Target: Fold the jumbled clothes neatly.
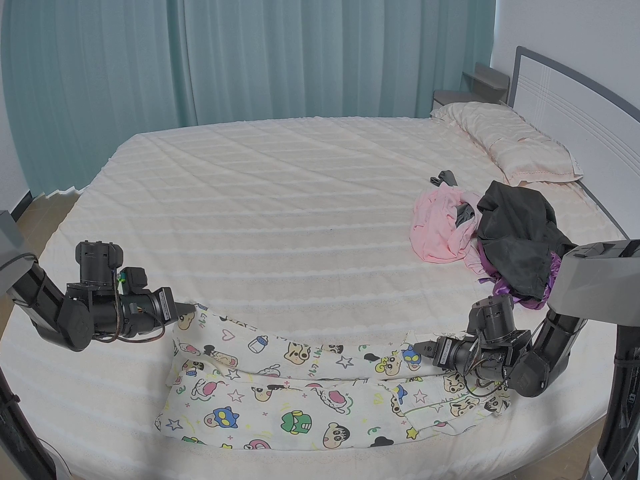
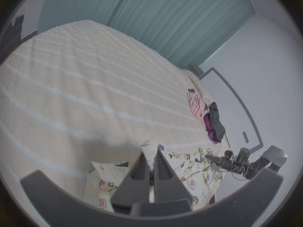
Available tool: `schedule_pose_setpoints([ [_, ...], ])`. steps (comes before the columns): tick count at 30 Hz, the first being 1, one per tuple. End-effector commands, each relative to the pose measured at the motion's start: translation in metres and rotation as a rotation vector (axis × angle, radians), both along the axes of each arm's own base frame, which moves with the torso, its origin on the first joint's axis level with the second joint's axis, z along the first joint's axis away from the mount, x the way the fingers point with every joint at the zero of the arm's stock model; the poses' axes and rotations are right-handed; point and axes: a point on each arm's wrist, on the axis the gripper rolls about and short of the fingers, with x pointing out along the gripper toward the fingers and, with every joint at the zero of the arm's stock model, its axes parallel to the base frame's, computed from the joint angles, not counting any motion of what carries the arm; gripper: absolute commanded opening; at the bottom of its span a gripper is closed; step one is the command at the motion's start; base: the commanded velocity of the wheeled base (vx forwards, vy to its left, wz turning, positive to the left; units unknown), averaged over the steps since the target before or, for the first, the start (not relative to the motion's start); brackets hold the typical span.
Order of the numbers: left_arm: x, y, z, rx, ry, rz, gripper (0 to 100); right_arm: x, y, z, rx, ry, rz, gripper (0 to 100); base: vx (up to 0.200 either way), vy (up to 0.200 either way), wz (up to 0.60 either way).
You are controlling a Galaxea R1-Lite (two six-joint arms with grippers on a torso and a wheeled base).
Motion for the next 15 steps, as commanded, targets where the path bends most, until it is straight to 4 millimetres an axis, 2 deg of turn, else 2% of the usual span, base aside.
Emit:
schedule_pose_setpoints([
  [1, 0.0044, -0.0003, -0.0032, -0.039, -0.011, 0.028, 0, 0.0021, -0.0004, 0.0006, 0.017, -0.003, -0.017, 100, 0.000, 0.000, 0.00],
  [9, 0.0089, -0.0007, -0.0026, -0.081, -0.073, 0.033, 0, 0.0022, -0.0003, 0.0012, 0.033, -0.001, -0.032, 100, 0.000, 0.000, 0.00],
  [15, 0.0103, 0.0007, -0.0106, -0.105, -0.097, 0.049, 0, 0.0019, -0.0004, 0.0015, 0.036, 0.000, -0.034, 100, 0.000, 0.000, 0.00],
])
